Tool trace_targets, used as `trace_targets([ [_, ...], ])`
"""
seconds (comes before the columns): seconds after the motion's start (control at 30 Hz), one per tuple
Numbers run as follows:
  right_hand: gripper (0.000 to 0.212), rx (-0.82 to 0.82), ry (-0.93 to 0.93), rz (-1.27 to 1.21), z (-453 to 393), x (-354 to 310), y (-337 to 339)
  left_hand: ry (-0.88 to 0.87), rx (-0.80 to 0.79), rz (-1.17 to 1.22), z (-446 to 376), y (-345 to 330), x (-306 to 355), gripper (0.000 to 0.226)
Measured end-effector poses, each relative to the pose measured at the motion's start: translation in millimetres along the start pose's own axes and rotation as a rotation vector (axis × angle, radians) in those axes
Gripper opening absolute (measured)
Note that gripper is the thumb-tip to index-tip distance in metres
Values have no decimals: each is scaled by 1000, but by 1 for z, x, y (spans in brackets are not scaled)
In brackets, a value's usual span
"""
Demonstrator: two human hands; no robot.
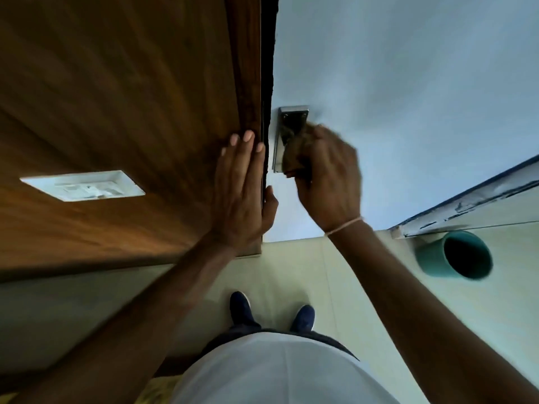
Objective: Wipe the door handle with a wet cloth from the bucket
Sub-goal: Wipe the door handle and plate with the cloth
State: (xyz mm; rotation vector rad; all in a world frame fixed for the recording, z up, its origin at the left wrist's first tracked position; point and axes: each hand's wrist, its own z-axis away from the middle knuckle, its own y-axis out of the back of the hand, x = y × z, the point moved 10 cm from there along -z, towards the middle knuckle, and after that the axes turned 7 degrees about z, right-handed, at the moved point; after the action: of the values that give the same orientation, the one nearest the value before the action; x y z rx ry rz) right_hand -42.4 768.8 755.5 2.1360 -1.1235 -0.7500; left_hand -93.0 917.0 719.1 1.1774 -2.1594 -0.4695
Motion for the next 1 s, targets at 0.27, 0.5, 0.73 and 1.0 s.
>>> trace_targets([
  [0.27,51,-231,132,70,30,9,-27,-26,45,-74,-2,3,-5,86],
  [0.5,39,-112,18,91,10,7,-36,-46,44,-117,-2,0,-4,83],
  [0.73,28,2,-32,41,15,69,-25,-37,78,-108,0,-5,-4,87],
  [1.0,24,-17,72,-27,1,21,-36,-82,39,-253,3,-16,-9,104],
])
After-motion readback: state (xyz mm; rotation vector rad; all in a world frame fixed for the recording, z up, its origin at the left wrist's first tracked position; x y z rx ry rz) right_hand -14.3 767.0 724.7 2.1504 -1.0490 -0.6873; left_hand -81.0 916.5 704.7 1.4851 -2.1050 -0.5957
